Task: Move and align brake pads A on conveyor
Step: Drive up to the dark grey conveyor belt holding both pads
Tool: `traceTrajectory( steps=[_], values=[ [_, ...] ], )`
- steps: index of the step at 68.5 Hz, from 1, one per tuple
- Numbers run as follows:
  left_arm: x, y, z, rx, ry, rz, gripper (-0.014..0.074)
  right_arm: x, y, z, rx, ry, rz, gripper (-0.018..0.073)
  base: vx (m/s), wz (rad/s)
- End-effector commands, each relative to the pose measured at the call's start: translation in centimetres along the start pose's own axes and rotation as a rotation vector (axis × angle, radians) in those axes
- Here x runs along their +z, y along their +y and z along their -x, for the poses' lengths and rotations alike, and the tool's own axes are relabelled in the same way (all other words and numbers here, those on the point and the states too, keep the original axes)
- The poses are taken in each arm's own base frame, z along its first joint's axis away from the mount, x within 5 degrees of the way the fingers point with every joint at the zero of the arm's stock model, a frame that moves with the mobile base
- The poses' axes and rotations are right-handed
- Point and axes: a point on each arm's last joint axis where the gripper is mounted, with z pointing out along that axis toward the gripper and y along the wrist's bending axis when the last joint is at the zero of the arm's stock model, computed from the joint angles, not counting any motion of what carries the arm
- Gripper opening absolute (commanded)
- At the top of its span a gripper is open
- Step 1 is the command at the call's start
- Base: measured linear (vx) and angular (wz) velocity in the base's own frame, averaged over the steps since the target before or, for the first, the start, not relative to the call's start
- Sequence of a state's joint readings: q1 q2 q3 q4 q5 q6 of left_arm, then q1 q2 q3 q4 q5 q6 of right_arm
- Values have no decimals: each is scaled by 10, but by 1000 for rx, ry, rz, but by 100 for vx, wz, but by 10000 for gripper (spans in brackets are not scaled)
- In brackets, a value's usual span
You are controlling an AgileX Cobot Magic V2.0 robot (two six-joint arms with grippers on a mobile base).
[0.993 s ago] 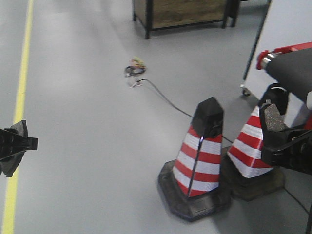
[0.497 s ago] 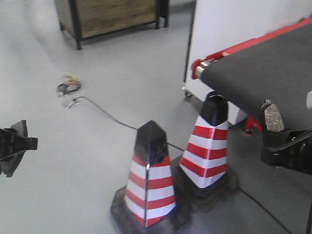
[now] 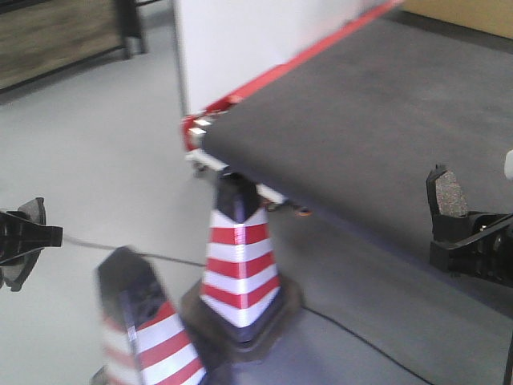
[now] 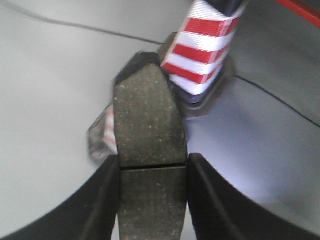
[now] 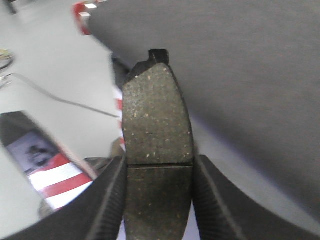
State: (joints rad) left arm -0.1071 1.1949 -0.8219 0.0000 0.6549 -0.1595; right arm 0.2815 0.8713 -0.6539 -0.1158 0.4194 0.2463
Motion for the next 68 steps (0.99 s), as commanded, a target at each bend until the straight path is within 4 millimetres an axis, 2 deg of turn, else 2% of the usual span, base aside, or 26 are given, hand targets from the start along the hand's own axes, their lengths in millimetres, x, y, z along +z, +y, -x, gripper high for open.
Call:
traceTrajectory(
  steps=[1, 68],
  values=[
    [-12, -3, 13, -7, -112, -21, 76, -7, 2, 18, -10, -131, 21, 96, 17, -65],
    [-12, -3, 13, -7, -111, -21, 76, -7, 2, 18, -10, -128, 21, 96, 15, -54]
  ],
)
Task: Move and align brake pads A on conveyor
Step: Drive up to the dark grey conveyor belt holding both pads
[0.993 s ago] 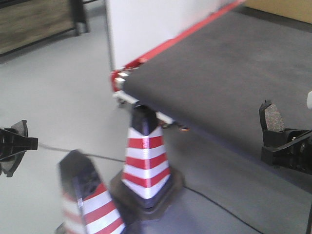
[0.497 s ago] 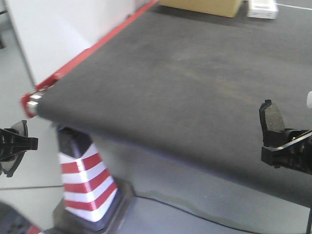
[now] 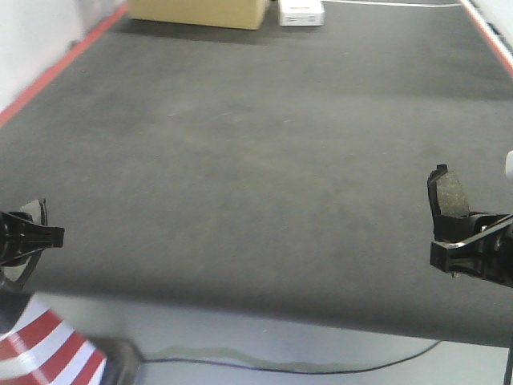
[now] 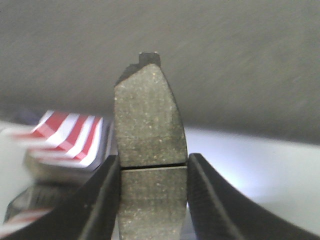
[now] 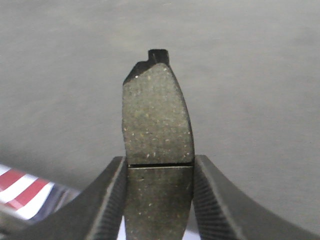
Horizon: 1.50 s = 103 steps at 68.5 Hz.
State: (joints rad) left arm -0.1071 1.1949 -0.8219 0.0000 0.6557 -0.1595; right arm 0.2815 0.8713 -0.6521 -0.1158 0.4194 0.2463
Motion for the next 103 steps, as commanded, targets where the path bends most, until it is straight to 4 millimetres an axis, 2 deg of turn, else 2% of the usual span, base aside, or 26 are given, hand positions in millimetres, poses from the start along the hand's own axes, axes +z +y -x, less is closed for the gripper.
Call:
traceTrajectory(
  steps=[1, 39, 103],
  values=[
    [-12, -3, 13, -7, -112, -21, 76, -7, 2, 18, -10, -130, 21, 96, 18, -46],
    [-12, -3, 13, -7, -112, -21, 76, -7, 2, 18, -10, -130, 21, 96, 20, -24],
    [-12, -3, 13, -7, -112, -21, 76, -7, 2, 18, -10, -130, 21, 96, 11, -2]
  ],
)
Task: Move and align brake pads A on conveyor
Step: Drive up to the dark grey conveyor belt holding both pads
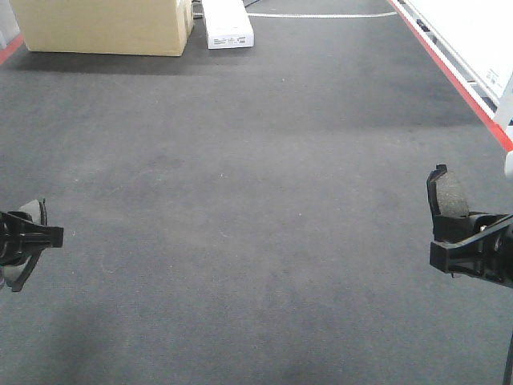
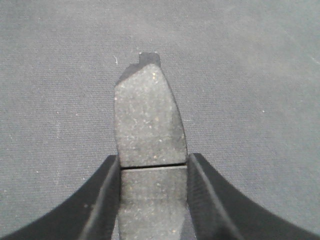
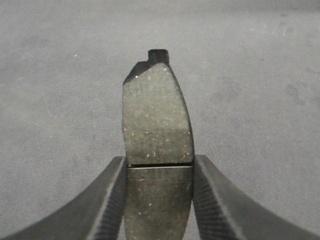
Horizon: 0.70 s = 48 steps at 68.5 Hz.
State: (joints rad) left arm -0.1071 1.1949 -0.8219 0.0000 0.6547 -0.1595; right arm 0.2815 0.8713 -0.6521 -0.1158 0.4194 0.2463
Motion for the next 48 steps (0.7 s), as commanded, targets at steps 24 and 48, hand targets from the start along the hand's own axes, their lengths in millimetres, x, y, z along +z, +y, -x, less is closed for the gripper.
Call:
traceTrajectory(
  steps=[24, 48],
  values=[
    [-12, -3, 13, -7, -111, -21, 76, -7, 2, 18, -10, -130, 21, 96, 1, 1],
    [-12, -3, 13, -7, -111, -21, 76, -7, 2, 18, -10, -130, 21, 96, 0, 0]
  ],
)
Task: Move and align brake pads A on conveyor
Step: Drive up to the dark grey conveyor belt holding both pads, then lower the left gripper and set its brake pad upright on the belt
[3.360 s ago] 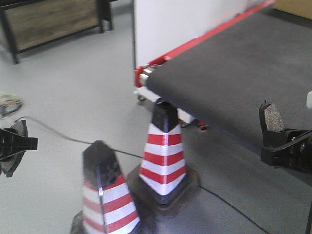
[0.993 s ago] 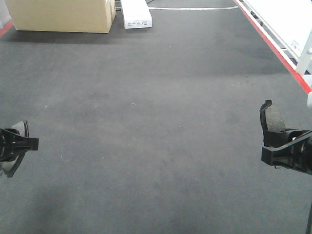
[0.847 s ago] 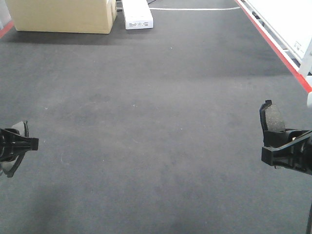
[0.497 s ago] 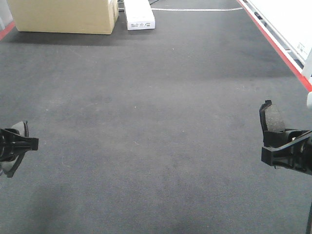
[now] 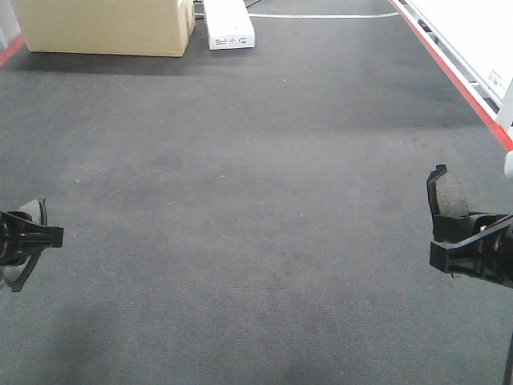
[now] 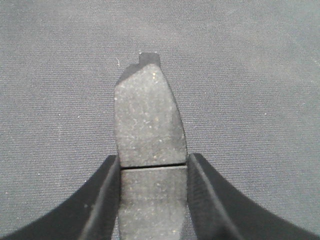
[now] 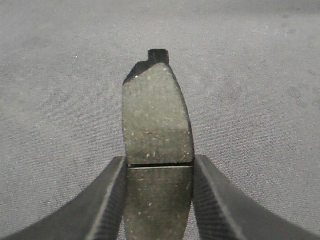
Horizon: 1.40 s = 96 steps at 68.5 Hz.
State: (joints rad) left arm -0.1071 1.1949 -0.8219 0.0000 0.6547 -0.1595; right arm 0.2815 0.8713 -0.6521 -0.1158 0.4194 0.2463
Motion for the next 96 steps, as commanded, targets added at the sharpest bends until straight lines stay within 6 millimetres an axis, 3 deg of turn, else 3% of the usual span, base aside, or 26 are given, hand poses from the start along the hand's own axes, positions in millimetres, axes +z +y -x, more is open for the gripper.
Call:
traceTrajectory(
  steps=[1, 41, 54, 64, 81, 96],
  values=[
    [-12, -3, 13, -7, -111, -21, 76, -7, 2, 18, -10, -130, 21, 96, 0, 0],
    [-13, -5, 15, -31, -128, -43, 76, -7, 2, 18, -10, -130, 21, 96, 0, 0],
    [-12, -14, 30, -36, -113, -109, 78, -7, 2, 18, -10, -130, 21, 96, 0, 0],
    [-5, -32, 47, -14, -94, -167, 87, -7, 2, 18, -10, -130, 21, 96, 0, 0],
    [32, -71, 63, 37, -20, -212, 94, -7, 2, 18, -10, -130, 21, 96, 0, 0],
    [82, -78, 67, -33, 88, -181, 104, -7, 2, 18, -10, -130, 21, 96, 0, 0]
  ],
)
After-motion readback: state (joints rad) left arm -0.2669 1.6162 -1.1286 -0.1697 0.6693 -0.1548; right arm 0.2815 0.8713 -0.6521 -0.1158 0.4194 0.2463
